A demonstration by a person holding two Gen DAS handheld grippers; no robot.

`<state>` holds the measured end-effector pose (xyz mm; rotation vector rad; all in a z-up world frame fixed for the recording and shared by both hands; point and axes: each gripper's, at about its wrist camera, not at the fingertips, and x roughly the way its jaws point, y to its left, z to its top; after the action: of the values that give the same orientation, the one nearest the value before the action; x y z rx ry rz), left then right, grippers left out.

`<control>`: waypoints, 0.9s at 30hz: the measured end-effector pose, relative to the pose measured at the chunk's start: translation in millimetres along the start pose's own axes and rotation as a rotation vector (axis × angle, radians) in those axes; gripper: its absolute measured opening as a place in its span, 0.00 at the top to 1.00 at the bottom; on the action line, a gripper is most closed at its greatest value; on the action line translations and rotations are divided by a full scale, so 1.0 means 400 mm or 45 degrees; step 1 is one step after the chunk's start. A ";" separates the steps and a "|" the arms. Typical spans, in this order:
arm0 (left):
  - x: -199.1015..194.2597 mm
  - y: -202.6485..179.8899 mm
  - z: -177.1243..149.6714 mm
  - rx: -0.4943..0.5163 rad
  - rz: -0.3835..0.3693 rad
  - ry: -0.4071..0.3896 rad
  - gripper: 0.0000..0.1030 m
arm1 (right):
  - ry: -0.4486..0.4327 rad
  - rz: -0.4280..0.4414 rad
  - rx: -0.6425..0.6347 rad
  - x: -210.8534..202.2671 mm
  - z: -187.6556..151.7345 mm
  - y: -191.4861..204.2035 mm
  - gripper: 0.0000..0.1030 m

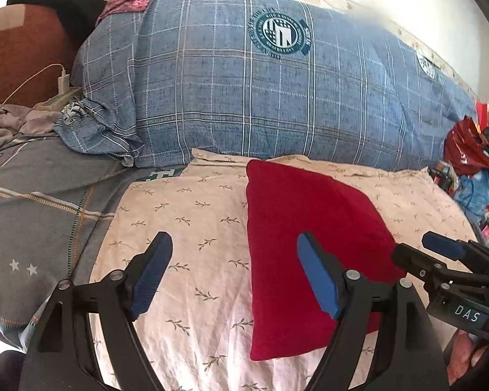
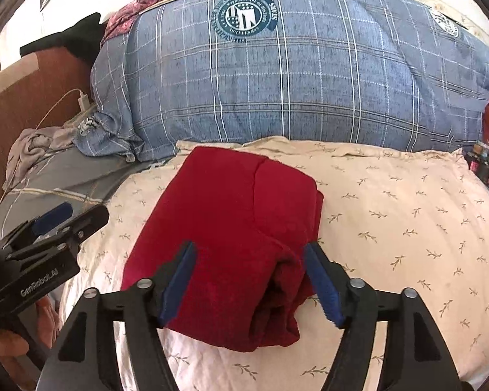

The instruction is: Fold small clothes

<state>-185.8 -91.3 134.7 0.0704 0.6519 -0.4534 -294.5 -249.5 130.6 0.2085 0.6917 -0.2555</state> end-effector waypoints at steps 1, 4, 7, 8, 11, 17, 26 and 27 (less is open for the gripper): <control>-0.004 0.001 0.001 -0.002 0.001 -0.007 0.22 | -0.003 0.001 0.005 -0.002 0.000 0.001 0.26; -0.013 -0.003 0.003 0.010 0.014 -0.017 0.21 | -0.014 0.002 0.027 -0.008 0.002 0.003 0.25; -0.019 -0.004 0.003 0.015 0.027 -0.029 0.21 | -0.016 -0.001 0.030 -0.010 0.003 0.006 0.24; -0.022 -0.003 0.003 0.009 0.024 -0.031 0.21 | -0.018 -0.002 0.025 -0.010 0.003 0.008 0.23; -0.022 0.001 0.002 -0.005 0.013 -0.031 0.21 | -0.018 -0.011 0.008 -0.006 0.001 0.014 0.21; -0.016 0.003 -0.001 -0.003 0.022 -0.023 0.21 | -0.008 -0.005 -0.004 0.000 -0.004 0.025 0.21; -0.017 0.003 -0.001 0.017 0.041 -0.031 0.21 | 0.001 -0.009 -0.005 0.009 -0.007 0.032 0.21; -0.017 0.004 0.000 0.015 0.043 -0.032 0.21 | 0.002 -0.007 -0.004 0.009 -0.007 0.032 0.21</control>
<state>-190.0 -87.3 138.6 0.0868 0.6227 -0.4251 -289.6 -237.4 127.4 0.2040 0.6941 -0.2595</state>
